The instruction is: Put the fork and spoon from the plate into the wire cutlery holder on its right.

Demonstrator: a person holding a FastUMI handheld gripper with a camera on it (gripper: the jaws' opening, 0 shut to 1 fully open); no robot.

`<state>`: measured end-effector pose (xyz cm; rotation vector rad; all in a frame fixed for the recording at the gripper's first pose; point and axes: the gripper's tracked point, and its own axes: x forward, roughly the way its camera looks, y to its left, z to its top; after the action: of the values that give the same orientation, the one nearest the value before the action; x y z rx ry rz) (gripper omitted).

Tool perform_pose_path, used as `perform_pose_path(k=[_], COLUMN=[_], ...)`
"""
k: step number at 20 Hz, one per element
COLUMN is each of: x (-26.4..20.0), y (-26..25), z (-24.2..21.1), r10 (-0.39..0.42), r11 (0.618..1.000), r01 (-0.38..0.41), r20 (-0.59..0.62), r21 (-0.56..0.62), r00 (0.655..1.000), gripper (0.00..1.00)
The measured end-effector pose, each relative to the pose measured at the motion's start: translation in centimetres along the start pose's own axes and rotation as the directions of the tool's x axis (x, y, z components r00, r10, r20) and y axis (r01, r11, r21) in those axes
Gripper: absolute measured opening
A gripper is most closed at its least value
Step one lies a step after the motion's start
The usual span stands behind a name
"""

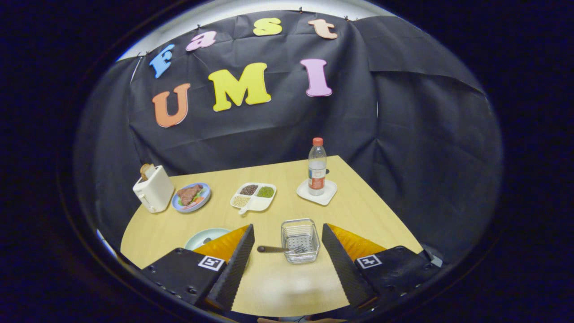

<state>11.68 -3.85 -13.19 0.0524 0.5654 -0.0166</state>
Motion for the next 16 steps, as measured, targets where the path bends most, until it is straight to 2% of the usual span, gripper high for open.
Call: perform_pose_path(k=[5, 7, 10, 13, 16], x=[-1.4, -1.9, -2.4, -1.4, 0.1], y=[3.6, 5.0, 8.2, 11.3, 13.5], z=[-0.2, -0.1, -0.8, -2.9, -5.0], r10=[0.002, -0.023, -0.015, 0.024, 0.03], r11=[0.999, 0.999, 0.998, 0.999, 0.998], r01=[0.0, 0.027, 0.022, -0.02, -0.028], r20=[0.037, 0.075, 0.126, 0.085, 0.033], r21=[-0.032, -0.047, -0.059, -0.045, -0.051], r00=[0.999, 0.997, 0.992, 0.996, 0.999], gripper=[0.92, 0.94, 0.95, 0.95, 0.95])
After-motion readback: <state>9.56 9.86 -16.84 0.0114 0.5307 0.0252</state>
